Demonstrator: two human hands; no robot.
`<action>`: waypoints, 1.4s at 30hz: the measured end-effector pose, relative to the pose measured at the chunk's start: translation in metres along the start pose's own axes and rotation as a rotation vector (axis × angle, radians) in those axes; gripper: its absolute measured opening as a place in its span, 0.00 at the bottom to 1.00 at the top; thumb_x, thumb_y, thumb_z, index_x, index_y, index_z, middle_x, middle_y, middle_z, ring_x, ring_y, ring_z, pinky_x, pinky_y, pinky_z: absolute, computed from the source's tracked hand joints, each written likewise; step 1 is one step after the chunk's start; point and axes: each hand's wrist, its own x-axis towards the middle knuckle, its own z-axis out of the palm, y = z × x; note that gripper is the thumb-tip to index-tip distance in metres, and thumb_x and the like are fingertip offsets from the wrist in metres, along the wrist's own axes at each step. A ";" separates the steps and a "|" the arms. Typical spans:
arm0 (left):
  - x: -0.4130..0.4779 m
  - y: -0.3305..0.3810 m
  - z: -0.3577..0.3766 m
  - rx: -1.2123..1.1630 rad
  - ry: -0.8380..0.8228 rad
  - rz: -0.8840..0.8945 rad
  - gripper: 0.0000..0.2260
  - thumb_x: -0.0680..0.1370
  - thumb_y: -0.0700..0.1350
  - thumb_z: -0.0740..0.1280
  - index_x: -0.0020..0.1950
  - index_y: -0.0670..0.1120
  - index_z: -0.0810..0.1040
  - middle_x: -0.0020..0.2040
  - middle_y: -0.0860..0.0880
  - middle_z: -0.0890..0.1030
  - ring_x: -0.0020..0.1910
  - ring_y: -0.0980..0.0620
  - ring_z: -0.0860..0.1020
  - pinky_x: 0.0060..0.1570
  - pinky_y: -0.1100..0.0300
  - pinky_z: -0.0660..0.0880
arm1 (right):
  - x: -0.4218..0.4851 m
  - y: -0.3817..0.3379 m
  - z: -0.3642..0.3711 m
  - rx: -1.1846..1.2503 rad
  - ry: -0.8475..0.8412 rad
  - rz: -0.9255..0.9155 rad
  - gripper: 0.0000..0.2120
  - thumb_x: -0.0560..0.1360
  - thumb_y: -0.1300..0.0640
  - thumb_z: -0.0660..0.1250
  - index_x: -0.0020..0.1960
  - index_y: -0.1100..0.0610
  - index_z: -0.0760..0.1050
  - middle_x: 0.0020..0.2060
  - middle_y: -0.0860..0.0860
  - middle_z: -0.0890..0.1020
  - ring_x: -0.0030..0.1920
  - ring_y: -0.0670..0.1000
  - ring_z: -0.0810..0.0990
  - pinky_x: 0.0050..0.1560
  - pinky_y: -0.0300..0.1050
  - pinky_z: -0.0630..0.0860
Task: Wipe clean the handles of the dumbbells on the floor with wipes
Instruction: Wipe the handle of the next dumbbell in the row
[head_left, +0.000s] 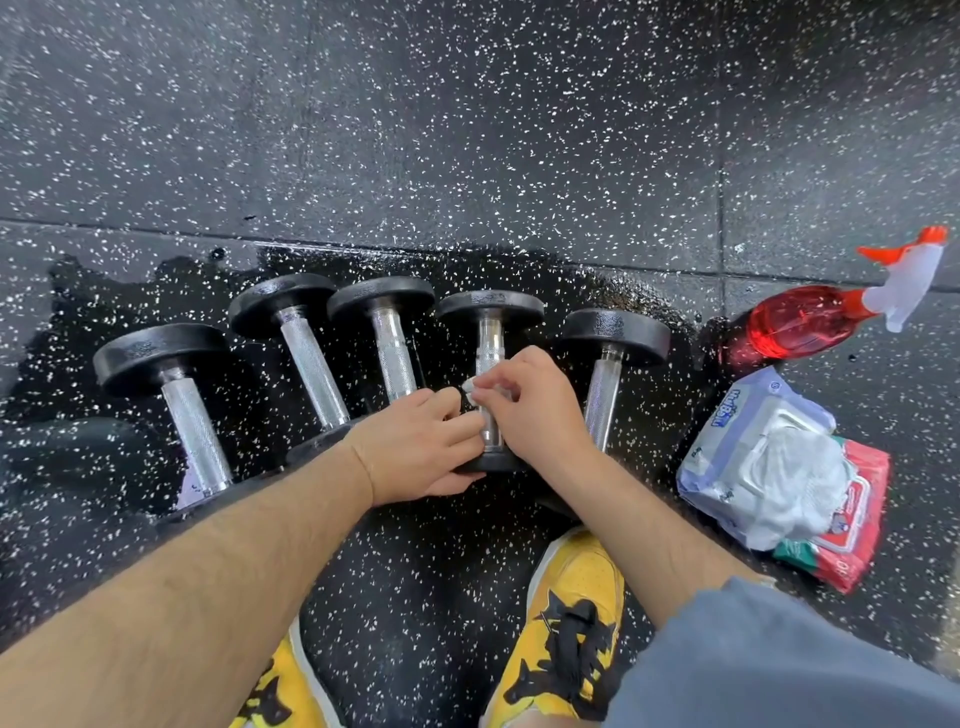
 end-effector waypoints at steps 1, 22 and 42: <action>0.000 0.000 0.001 0.001 0.002 -0.003 0.17 0.80 0.59 0.63 0.46 0.46 0.78 0.43 0.50 0.74 0.41 0.47 0.69 0.36 0.54 0.72 | -0.001 0.001 0.001 0.004 -0.001 0.000 0.02 0.76 0.54 0.74 0.47 0.51 0.84 0.44 0.43 0.72 0.42 0.38 0.73 0.45 0.27 0.67; -0.005 0.002 -0.008 -0.074 -0.107 -0.012 0.15 0.81 0.57 0.63 0.53 0.46 0.78 0.46 0.51 0.73 0.43 0.48 0.68 0.41 0.54 0.72 | 0.002 0.006 -0.004 0.030 -0.001 0.035 0.01 0.74 0.55 0.75 0.45 0.50 0.84 0.44 0.44 0.74 0.40 0.40 0.74 0.44 0.26 0.67; -0.005 0.001 -0.007 -0.061 -0.056 0.020 0.12 0.82 0.55 0.64 0.54 0.46 0.71 0.45 0.52 0.71 0.42 0.49 0.66 0.39 0.56 0.72 | -0.013 0.004 -0.020 -0.130 -0.213 0.043 0.02 0.75 0.52 0.74 0.46 0.48 0.85 0.40 0.42 0.77 0.41 0.40 0.76 0.39 0.31 0.66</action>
